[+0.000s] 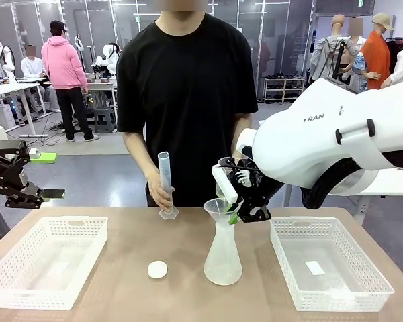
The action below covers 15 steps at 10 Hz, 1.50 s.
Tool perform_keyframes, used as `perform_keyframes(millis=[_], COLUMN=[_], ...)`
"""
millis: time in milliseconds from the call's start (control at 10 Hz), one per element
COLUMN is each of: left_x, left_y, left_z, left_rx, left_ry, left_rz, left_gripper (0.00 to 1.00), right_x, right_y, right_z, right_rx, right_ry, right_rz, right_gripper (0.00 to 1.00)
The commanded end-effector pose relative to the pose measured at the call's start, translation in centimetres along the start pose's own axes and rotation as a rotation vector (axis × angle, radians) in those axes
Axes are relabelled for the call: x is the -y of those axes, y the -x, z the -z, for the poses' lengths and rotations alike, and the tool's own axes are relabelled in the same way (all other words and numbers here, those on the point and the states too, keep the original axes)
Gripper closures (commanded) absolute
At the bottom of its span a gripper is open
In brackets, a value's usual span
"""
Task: Prepare the solutions needed for the experiment.
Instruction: Pick up the Plastic Funnel and insert it into the Big flask, then once the solution is in the Big flask , pick up the Plastic Funnel and place it back into the right Organizing basket.
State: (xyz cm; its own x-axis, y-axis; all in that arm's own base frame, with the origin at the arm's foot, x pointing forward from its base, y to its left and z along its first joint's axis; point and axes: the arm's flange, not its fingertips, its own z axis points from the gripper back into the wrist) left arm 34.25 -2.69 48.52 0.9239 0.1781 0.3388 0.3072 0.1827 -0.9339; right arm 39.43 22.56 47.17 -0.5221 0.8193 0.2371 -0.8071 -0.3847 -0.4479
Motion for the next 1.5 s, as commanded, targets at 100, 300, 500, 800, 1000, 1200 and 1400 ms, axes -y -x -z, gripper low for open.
perform_keyframes(millis=[100, 300, 500, 800, 1000, 1200, 1400], left_x=[0.3, 0.3, 0.3, 0.3, 0.3, 0.3, 0.3], left_y=[-0.2, -0.2, -0.2, -0.2, -0.2, -0.2, -0.2], left_z=[0.2, 0.2, 0.2, 0.2, 0.2, 0.2, 0.2], left_rx=[0.01, 0.01, 0.01, 0.01, 0.01, 0.01, 0.01], left_ry=[0.025, 0.025, 0.025, 0.025, 0.025, 0.025, 0.025], left_rz=[-0.008, -0.008, -0.008, -0.008, -0.008, -0.008, -0.008], left_gripper=[0.0, 0.0, 0.0, 0.0, 0.0, 0.0, 0.0], right_x=[-1.3, -0.3, -0.3, -0.3, -0.3, -0.3, -0.8], right_y=[0.0, -0.1, -0.1, -0.1, -0.1, -0.1, -1.3], right_z=[0.4, 0.2, 0.2, 0.2, 0.2, 0.2, -1.2], right_rx=[0.022, 0.0, 0.0, 0.0, 0.0, 0.0, -0.043], right_ry=[0.02, -0.005, -0.005, -0.005, -0.005, -0.005, 0.024], right_rz=[-0.016, -0.001, -0.001, -0.001, -0.001, -0.001, -0.005], right_gripper=[0.52, 0.44, 0.44, 0.44, 0.44, 0.44, 0.44])
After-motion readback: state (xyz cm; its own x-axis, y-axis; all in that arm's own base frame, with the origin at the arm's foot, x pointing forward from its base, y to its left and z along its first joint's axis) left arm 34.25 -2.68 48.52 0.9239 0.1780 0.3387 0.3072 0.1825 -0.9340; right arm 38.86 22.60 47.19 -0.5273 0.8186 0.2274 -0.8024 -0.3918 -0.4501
